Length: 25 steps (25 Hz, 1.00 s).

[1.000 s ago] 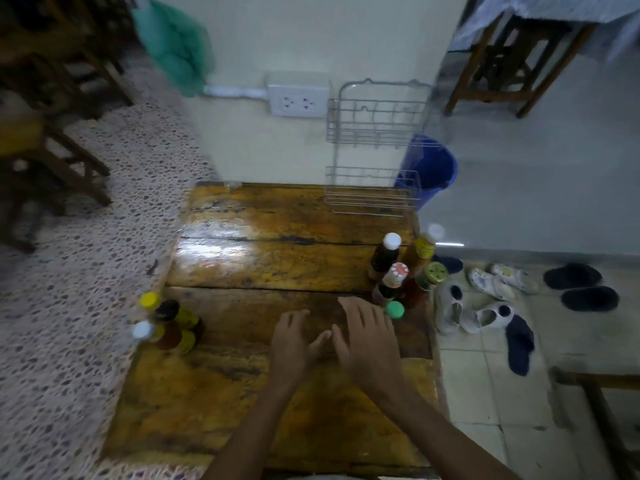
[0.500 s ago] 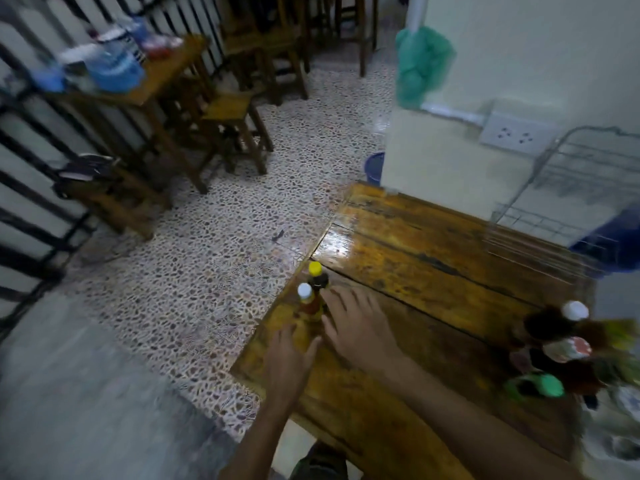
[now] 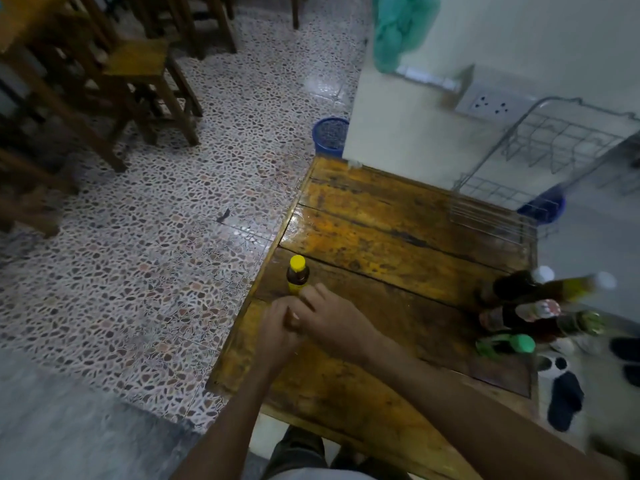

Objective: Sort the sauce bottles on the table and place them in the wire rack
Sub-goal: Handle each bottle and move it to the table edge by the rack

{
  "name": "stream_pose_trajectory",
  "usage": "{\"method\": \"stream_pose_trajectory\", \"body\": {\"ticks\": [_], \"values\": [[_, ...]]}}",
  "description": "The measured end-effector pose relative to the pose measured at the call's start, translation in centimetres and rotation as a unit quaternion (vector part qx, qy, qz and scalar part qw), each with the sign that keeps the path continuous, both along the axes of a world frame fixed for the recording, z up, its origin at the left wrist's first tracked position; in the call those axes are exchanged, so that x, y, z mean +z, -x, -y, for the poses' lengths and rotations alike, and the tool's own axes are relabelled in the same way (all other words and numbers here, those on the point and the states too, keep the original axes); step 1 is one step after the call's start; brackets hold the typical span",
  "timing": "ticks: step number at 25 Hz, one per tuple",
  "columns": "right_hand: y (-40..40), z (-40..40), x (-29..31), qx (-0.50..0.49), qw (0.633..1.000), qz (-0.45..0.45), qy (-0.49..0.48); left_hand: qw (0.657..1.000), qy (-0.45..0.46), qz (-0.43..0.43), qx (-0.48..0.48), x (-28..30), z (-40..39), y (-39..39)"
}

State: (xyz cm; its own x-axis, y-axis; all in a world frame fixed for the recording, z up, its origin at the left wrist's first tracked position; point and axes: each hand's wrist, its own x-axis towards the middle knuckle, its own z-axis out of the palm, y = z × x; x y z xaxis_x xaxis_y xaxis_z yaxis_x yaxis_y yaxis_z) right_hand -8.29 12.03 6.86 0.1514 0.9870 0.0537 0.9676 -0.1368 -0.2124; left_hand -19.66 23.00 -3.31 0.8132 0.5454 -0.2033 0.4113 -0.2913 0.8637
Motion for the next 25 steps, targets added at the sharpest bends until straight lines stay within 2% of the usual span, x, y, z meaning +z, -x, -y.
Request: {"method": "stream_pose_trajectory", "body": {"ticks": [2, 5, 7, 10, 13, 15, 16, 18, 19, 21, 23, 25], "values": [[-1.0, 2.4, 0.7, 0.010, 0.999, 0.029, -0.029, 0.997, 0.011, 0.016, -0.076, 0.2, 0.9, 0.7], [-3.7, 5.9, 2.8, 0.028, 0.991, 0.104, -0.074, 0.989, 0.049, 0.026, -0.136, 1.6, 3.2, -0.6], [-5.7, 8.5, 4.4, -0.023, 0.985, 0.149, -0.079, 0.985, 0.033, 0.036, -0.165, 2.8, 5.3, -2.8], [-7.1, 11.7, 6.1, -0.167, 0.977, 0.132, -0.002, 0.983, -0.008, 0.031, -0.180, 4.5, 7.9, -6.1], [-6.8, 14.8, 6.3, -0.300, 0.935, 0.126, 0.142, 0.963, -0.162, 0.050, -0.211, 4.7, 10.9, -7.5], [-6.7, 17.0, 6.0, -0.341, 0.901, 0.060, 0.261, 0.938, -0.249, 0.041, -0.237, 4.2, 13.1, -8.0], [-6.4, 18.0, 6.0, -0.345, 0.894, 0.030, 0.284, 0.932, -0.267, 0.046, -0.241, 3.7, 14.1, -8.0], [-5.4, 20.2, 6.0, -0.328, 0.911, 0.076, 0.240, 0.944, -0.202, 0.040, -0.258, 3.7, 15.7, -7.9], [-5.1, 21.1, 6.2, -0.318, 0.925, 0.102, 0.180, 0.954, -0.128, 0.029, -0.270, 4.1, 16.0, -8.1], [-5.0, 23.2, 6.5, -0.288, 0.943, 0.154, 0.061, 0.943, -0.005, 0.005, -0.331, 5.0, 16.7, -9.1], [-5.0, 25.5, 6.4, -0.263, 0.940, 0.215, -0.015, 0.929, -0.030, -0.002, -0.369, 5.8, 18.1, -9.4], [-4.9, 27.1, 5.9, -0.316, 0.928, 0.198, -0.017, 0.928, -0.098, -0.003, -0.360, 6.0, 19.5, -9.5]]}}
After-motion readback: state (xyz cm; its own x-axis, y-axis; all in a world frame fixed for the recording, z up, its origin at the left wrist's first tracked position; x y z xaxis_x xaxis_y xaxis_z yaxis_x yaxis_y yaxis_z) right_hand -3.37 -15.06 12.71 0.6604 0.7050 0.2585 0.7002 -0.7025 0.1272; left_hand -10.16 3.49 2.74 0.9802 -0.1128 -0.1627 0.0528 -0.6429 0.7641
